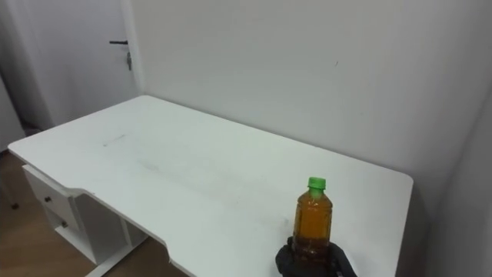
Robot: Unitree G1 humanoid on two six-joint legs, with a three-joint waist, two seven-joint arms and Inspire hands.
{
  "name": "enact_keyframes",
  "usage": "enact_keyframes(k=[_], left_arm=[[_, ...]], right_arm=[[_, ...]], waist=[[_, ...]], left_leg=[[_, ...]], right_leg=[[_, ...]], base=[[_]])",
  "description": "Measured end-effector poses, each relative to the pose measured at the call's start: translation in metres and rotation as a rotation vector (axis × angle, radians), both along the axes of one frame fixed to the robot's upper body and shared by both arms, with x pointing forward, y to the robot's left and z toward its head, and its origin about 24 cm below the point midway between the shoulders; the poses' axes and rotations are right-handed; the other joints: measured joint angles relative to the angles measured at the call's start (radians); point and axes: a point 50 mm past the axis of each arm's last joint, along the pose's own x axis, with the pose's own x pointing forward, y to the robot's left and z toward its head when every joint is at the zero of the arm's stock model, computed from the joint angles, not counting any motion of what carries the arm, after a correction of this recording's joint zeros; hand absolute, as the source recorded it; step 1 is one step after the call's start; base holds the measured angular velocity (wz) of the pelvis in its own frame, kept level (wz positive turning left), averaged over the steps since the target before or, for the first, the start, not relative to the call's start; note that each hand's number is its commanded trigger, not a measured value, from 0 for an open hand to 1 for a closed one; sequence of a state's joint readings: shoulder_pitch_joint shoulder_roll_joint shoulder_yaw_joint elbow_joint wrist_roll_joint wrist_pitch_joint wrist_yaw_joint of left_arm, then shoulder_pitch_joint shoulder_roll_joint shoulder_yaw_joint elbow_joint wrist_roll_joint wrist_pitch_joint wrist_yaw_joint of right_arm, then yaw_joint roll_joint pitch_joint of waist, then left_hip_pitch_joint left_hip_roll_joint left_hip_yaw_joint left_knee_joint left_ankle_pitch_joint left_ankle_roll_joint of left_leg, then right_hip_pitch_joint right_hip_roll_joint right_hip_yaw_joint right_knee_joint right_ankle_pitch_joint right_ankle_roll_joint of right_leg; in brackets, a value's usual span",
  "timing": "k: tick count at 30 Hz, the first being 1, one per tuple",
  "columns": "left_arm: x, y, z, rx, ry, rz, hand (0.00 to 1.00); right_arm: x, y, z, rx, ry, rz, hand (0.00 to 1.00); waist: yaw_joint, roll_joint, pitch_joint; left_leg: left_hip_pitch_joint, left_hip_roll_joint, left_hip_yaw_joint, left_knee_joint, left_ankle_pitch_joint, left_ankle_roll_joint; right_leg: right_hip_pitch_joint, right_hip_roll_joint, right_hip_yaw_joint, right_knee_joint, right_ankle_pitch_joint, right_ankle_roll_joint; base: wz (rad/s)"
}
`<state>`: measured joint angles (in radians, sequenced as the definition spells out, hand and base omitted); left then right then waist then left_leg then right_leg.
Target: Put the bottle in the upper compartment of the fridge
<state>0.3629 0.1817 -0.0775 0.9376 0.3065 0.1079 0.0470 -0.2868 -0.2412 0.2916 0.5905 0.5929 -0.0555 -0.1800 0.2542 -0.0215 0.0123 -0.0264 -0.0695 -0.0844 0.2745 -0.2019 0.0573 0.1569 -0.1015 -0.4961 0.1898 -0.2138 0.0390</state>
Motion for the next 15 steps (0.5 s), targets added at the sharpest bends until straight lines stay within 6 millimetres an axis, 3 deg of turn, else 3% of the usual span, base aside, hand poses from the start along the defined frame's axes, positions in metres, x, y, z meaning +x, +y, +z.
enact_keyframes(k=[10, 15], left_arm=[[0.005, 0.007, 0.001, 0.000, -0.023, 0.043, 0.00], [0.007, 0.011, 0.002, 0.008, -0.035, 0.075, 0.00]], right_arm=[[0.002, -0.002, 0.007, -0.046, -0.014, 0.047, 1.00], [0.009, -0.002, 0.036, -0.077, -0.121, 0.101, 1.00]], waist=[[-0.003, -0.001, -0.0015], [-0.019, -0.005, -0.0043]], left_leg=[[-0.002, 0.000, 0.004, -0.001, 0.000, 0.000], [-0.011, 0.005, 0.038, -0.002, 0.004, 0.004]], right_leg=[[-0.006, 0.000, 0.007, 0.000, 0.000, 0.000], [-0.032, -0.002, 0.039, 0.007, 0.000, 0.000]], base=[[-0.01], [-0.11]])
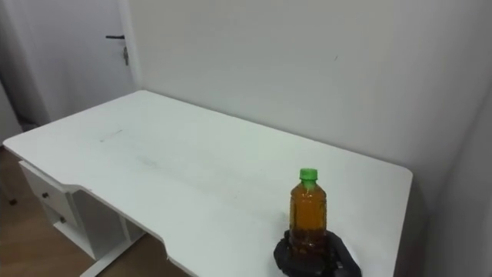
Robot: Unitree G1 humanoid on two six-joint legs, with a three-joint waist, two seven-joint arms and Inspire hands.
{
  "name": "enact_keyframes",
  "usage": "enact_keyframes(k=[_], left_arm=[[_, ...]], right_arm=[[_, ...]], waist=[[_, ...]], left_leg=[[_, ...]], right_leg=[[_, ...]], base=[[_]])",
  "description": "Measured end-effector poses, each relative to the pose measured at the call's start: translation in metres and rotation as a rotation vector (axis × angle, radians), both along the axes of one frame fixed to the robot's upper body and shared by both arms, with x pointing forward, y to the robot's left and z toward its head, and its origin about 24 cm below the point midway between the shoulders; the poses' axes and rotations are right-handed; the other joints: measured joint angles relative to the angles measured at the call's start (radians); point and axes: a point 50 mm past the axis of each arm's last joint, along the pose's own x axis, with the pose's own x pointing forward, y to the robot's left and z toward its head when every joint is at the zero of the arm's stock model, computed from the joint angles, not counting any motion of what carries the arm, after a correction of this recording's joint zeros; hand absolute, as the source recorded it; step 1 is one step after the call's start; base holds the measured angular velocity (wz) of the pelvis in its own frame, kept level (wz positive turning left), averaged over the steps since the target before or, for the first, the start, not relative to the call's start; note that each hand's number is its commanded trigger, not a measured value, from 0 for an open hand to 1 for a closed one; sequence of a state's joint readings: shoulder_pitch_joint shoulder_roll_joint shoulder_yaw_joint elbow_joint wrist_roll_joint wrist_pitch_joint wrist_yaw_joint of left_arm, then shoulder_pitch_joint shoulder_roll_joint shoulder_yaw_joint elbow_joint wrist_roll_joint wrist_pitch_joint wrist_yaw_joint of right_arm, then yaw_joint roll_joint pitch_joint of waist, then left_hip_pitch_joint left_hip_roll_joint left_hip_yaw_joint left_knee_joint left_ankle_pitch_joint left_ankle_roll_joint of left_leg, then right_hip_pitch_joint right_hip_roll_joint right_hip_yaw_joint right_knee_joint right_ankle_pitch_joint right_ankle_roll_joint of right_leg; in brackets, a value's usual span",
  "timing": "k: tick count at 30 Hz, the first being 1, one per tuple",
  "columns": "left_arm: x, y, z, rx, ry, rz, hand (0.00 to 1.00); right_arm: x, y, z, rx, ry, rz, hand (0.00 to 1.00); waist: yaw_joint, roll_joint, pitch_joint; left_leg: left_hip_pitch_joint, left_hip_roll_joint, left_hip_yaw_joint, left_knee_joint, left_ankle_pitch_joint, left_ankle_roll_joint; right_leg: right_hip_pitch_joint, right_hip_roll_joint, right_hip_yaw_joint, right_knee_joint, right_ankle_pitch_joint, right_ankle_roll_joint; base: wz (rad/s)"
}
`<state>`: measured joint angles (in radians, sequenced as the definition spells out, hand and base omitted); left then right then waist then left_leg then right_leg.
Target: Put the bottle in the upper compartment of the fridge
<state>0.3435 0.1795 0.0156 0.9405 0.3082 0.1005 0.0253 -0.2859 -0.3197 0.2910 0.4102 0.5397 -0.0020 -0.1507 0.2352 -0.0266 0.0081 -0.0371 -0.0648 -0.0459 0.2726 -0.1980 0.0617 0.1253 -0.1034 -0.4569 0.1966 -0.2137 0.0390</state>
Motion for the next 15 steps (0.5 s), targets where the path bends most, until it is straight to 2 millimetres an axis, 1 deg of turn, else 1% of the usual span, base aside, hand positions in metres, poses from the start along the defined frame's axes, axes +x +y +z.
enact_keyframes(k=[1, 3, 5, 6, 7, 11, 13, 15], left_arm=[[0.000, 0.001, 0.000, 0.003, 0.000, 0.009, 0.00], [-0.002, 0.006, 0.001, 0.020, 0.000, 0.043, 0.00], [-0.003, 0.009, 0.001, 0.029, 0.001, 0.058, 0.00], [-0.001, 0.010, 0.001, 0.031, -0.001, 0.057, 0.00], [0.000, 0.010, 0.001, 0.031, -0.004, 0.057, 0.00], [0.007, 0.011, 0.002, 0.032, -0.022, 0.055, 0.00], [0.008, 0.011, 0.002, 0.036, -0.025, 0.056, 0.00], [0.010, 0.011, 0.002, 0.036, -0.028, 0.053, 0.00]], right_arm=[[0.001, 0.000, 0.005, -0.003, -0.019, 0.009, 1.00], [0.003, 0.005, 0.025, 0.000, -0.101, 0.043, 1.00], [0.004, 0.009, 0.037, 0.011, -0.150, 0.065, 1.00], [0.004, 0.010, 0.044, 0.011, -0.179, 0.078, 1.00], [0.005, 0.010, 0.047, 0.006, -0.193, 0.083, 1.00], [0.004, 0.011, 0.069, -0.008, -0.281, 0.118, 1.00], [0.004, 0.012, 0.081, -0.022, -0.327, 0.129, 1.00], [0.003, 0.011, 0.088, -0.030, -0.359, 0.130, 1.00]], waist=[[-0.003, 0.000, -0.0001], [-0.011, -0.004, -0.0025], [-0.016, -0.008, -0.0045], [-0.026, -0.012, -0.0070], [-0.036, -0.015, -0.0077], [-0.052, -0.025, -0.0082], [-0.063, -0.027, -0.0083], [-0.066, -0.027, -0.0085]], left_leg=[[0.003, 0.001, 0.007, -0.001, 0.000, 0.000], [0.020, 0.005, 0.035, -0.012, 0.000, 0.001], [0.032, 0.006, 0.039, -0.019, 0.000, 0.001], [0.033, 0.006, 0.040, -0.019, 0.000, 0.001], [0.033, 0.006, 0.044, -0.019, 0.000, 0.001], [0.034, 0.011, 0.063, -0.029, 0.000, 0.001], [0.046, 0.015, 0.074, -0.035, 0.000, 0.001], [0.050, 0.016, 0.077, -0.035, 0.000, 0.001]], right_leg=[[0.000, 0.000, 0.008, 0.000, 0.000, 0.000], [0.004, 0.000, 0.042, 0.000, 0.000, 0.000], [0.009, 0.000, 0.046, -0.001, 0.000, 0.000], [0.010, 0.000, 0.048, -0.001, 0.000, 0.000], [0.010, 0.000, 0.050, -0.001, 0.000, 0.000], [0.002, 0.002, 0.074, -0.001, 0.001, 0.002], [0.004, 0.004, 0.086, 0.000, 0.002, 0.002], [0.004, 0.004, 0.092, 0.006, 0.002, 0.002]], base=[[-0.12], [-0.21], [-0.15], [-0.05], [0.00], [-0.13], [-0.16], [-0.09]])
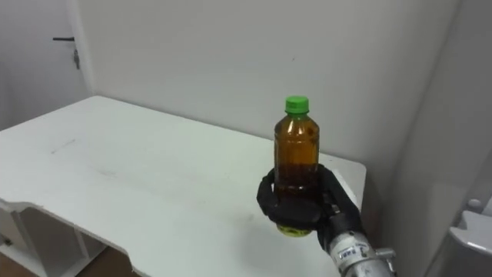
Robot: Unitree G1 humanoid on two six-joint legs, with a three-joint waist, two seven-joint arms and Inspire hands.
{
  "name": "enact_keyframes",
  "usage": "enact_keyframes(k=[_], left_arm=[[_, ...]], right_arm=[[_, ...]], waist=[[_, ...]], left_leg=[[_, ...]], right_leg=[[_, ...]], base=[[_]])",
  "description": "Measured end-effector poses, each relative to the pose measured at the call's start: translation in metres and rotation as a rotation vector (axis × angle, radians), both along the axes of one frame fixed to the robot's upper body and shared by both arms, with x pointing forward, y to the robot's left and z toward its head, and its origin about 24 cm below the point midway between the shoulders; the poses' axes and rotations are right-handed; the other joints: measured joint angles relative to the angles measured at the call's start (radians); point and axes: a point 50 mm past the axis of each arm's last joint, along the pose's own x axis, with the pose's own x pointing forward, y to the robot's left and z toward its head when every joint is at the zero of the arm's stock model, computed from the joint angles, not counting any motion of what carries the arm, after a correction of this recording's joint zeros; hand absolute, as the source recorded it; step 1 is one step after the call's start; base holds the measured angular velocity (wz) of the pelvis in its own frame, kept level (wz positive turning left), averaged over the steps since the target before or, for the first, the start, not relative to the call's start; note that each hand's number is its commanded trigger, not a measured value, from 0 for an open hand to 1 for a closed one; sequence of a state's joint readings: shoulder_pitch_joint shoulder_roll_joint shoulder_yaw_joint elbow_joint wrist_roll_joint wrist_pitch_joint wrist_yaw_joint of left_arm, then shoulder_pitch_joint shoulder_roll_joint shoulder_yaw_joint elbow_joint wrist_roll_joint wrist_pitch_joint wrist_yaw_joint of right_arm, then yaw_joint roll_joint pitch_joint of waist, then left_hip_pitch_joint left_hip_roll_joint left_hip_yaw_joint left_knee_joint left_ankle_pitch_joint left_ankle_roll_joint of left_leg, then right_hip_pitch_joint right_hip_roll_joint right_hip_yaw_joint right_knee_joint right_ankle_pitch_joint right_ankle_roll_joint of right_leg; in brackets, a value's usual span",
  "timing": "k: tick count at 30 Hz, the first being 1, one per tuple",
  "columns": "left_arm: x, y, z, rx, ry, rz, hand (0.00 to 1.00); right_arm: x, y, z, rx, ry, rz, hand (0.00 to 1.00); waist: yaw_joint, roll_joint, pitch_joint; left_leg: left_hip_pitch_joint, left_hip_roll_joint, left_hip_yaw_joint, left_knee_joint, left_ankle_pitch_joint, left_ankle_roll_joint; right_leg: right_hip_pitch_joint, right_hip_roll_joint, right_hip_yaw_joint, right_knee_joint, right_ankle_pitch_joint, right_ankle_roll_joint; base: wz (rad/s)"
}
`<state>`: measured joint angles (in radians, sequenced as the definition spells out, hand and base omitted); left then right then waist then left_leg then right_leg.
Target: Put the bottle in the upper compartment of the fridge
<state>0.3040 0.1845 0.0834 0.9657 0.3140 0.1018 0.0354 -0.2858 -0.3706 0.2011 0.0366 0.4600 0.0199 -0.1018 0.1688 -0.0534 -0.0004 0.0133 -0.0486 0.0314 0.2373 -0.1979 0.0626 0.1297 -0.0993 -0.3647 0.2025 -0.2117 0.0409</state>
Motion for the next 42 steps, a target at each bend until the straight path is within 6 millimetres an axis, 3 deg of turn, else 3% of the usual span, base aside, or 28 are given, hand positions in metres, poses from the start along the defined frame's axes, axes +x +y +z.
enact_keyframes(k=[8, 16, 20, 26, 30, 38, 42], left_arm=[[0.001, 0.000, 0.000, 0.002, -0.002, 0.006, 0.00], [0.005, 0.001, 0.000, -0.001, -0.018, 0.021, 0.00], [0.004, 0.002, 0.000, -0.002, -0.024, 0.036, 0.00], [-0.008, 0.010, 0.002, 0.051, -0.020, 0.068, 0.00], [-0.012, 0.012, 0.002, 0.068, -0.018, 0.071, 0.00], [-0.015, 0.014, 0.004, 0.091, -0.027, 0.086, 0.00], [-0.019, 0.016, 0.004, 0.114, -0.031, 0.123, 0.00]], right_arm=[[-0.003, -0.005, 0.020, -0.028, -0.085, -0.010, 1.00], [-0.008, -0.011, 0.045, -0.035, -0.179, -0.015, 1.00], [-0.014, -0.017, 0.064, -0.037, -0.251, -0.029, 1.00], [-0.028, -0.025, 0.097, -0.004, -0.389, -0.080, 1.00], [-0.035, -0.032, 0.111, 0.017, -0.461, -0.121, 1.00], [-0.042, -0.040, 0.110, 0.021, -0.476, -0.161, 1.00], [-0.048, -0.055, 0.101, 0.009, -0.443, -0.226, 1.00]], waist=[[-0.033, -0.001, 0.0001], [-0.058, -0.007, -0.0005], [-0.082, -0.011, -0.0023], [-0.092, -0.025, -0.0093], [-0.108, -0.033, -0.0060], [-0.125, -0.022, -0.0029], [-0.143, -0.016, -0.0073]], left_leg=[[0.015, 0.004, 0.022, -0.005, 0.000, 0.000], [0.016, 0.018, 0.069, -0.006, -0.001, -0.001], [0.016, 0.020, 0.073, -0.015, -0.001, -0.002], [0.035, 0.021, 0.089, -0.032, 0.000, -0.003], [0.045, 0.022, 0.097, -0.035, -0.002, -0.004], [0.049, 0.031, 0.107, -0.030, -0.006, -0.007], [0.042, 0.035, 0.121, -0.031, -0.006, -0.008]], right_leg=[[-0.003, 0.002, 0.025, 0.002, 0.000, 0.000], [-0.019, 0.016, 0.089, 0.003, 0.006, -0.007], [-0.025, 0.018, 0.094, 0.002, 0.008, -0.010], [-0.021, 0.021, 0.116, 0.001, 0.008, -0.010], [-0.010, 0.021, 0.116, -0.001, 0.009, -0.010], [-0.013, 0.027, 0.123, 0.000, 0.015, -0.012], [-0.027, 0.030, 0.132, 0.001, 0.017, -0.013]], base=[[-0.10], [-0.15], [-0.06], [-0.09], [-0.02], [-0.05], [-0.07]])
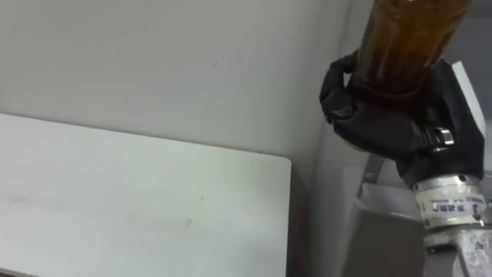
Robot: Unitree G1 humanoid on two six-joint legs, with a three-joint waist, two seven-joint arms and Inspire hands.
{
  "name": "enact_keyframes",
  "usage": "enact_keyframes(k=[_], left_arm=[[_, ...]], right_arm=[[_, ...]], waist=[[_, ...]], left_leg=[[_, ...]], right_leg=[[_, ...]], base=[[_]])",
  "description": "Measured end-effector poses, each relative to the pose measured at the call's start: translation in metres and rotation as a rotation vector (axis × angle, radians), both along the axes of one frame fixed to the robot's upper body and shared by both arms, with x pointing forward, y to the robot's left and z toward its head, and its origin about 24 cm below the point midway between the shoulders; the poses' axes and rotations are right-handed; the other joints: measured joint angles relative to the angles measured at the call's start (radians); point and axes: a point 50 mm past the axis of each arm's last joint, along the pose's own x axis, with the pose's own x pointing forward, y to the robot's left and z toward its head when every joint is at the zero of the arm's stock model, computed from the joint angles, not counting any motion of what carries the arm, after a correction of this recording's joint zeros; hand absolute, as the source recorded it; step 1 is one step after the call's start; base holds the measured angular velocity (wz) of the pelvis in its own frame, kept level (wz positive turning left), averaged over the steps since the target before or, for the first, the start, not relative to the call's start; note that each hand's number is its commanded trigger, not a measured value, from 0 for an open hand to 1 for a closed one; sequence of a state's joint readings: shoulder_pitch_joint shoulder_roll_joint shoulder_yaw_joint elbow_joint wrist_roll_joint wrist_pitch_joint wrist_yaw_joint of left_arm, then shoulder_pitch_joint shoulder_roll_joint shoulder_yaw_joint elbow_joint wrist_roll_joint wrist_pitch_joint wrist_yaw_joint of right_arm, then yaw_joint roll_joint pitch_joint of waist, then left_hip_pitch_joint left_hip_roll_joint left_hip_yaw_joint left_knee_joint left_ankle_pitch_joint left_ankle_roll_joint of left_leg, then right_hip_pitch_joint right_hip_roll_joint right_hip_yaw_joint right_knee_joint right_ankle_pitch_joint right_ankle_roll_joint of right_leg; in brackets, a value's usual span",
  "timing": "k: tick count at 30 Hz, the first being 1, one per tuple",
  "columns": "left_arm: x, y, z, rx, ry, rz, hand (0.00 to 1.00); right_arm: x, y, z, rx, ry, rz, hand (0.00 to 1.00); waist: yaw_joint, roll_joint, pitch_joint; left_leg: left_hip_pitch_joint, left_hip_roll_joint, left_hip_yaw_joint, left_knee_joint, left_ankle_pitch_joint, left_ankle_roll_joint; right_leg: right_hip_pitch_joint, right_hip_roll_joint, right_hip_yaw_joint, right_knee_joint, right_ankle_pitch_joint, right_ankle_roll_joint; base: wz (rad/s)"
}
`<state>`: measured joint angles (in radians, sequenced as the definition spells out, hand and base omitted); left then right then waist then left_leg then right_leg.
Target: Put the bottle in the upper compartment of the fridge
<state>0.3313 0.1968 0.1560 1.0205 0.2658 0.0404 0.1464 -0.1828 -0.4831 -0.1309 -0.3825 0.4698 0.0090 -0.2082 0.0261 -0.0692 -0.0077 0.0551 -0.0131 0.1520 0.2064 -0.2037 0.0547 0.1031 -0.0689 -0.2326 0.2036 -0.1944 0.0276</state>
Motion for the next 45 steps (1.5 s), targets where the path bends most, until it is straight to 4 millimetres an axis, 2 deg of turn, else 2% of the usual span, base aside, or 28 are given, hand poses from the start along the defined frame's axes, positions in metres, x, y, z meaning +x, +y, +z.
enact_keyframes(k=[4, 6, 11, 20, 28, 32, 37, 43, 45], left_arm=[[-0.005, 0.001, 0.000, 0.006, 0.009, 0.012, 0.00], [-0.005, 0.000, 0.000, 0.005, 0.009, 0.013, 0.00], [-0.003, 0.000, 0.000, 0.004, 0.003, 0.010, 0.00], [-0.005, 0.000, 0.000, -0.011, 0.013, 0.011, 0.00], [-0.004, 0.000, 0.000, -0.010, 0.006, 0.008, 0.00], [-0.004, 0.001, 0.001, -0.010, 0.006, 0.008, 0.00], [-0.004, 0.001, 0.001, -0.023, 0.009, 0.005, 0.00], [-0.007, 0.002, 0.001, -0.027, 0.011, 0.023, 0.00], [-0.009, 0.005, 0.002, -0.020, 0.010, 0.040, 0.00]], right_arm=[[-0.005, -0.012, -0.006, 0.012, 0.020, -0.069, 1.00], [-0.006, -0.018, -0.007, 0.026, 0.025, -0.107, 1.00], [-0.008, -0.027, -0.012, 0.038, 0.043, -0.152, 1.00], [-0.004, -0.042, -0.034, 0.049, 0.160, -0.211, 1.00], [0.000, -0.050, -0.047, 0.066, 0.227, -0.245, 1.00], [0.003, -0.054, -0.049, 0.137, 0.239, -0.225, 1.00], [0.004, -0.061, -0.049, 0.157, 0.254, -0.253, 1.00], [0.011, -0.066, -0.035, 0.173, 0.215, -0.282, 1.00], [0.015, -0.065, -0.024, 0.212, 0.179, -0.280, 1.00]], waist=[[-0.027, 0.009, -0.0018], [-0.047, 0.006, 0.0000], [-0.064, -0.003, 0.0019], [-0.070, -0.015, 0.0020], [-0.053, -0.028, 0.0098], [-0.050, -0.034, 0.0110], [-0.045, -0.040, 0.0081], [-0.045, -0.040, 0.0073], [-0.045, -0.038, 0.0061]], left_leg=[[0.002, 0.000, 0.012, -0.002, 0.000, 0.000], [0.007, 0.001, 0.017, -0.004, 0.000, 0.000], [0.011, 0.005, 0.034, -0.010, -0.001, -0.001], [0.014, 0.006, 0.040, -0.017, 0.000, -0.001], [0.009, 0.006, 0.039, -0.019, 0.000, -0.001], [0.010, 0.006, 0.039, -0.019, 0.000, -0.001], [0.007, 0.006, 0.039, -0.017, -0.001, -0.001], [-0.008, 0.009, 0.039, -0.006, -0.001, -0.001], [-0.010, 0.010, 0.039, -0.005, -0.001, -0.002]], right_leg=[[-0.002, 0.000, 0.008, 0.000, 0.000, 0.000], [-0.001, 0.001, 0.010, 0.000, 0.000, 0.000], [-0.005, 0.002, 0.013, 0.000, 0.003, -0.002], [-0.014, 0.003, 0.015, 0.002, 0.006, -0.003], [-0.016, 0.004, 0.013, 0.000, 0.006, -0.003], [-0.019, 0.003, 0.012, 0.001, 0.006, -0.003], [-0.023, 0.003, 0.011, 0.004, 0.006, -0.003], [-0.041, 0.002, 0.008, 0.018, 0.006, -0.003], [-0.047, 0.003, 0.007, 0.021, 0.006, -0.003]], base=[[-0.09], [-0.06], [-0.13], [-0.03], [0.00], [0.00], [0.00], [-0.02], [0.00]])
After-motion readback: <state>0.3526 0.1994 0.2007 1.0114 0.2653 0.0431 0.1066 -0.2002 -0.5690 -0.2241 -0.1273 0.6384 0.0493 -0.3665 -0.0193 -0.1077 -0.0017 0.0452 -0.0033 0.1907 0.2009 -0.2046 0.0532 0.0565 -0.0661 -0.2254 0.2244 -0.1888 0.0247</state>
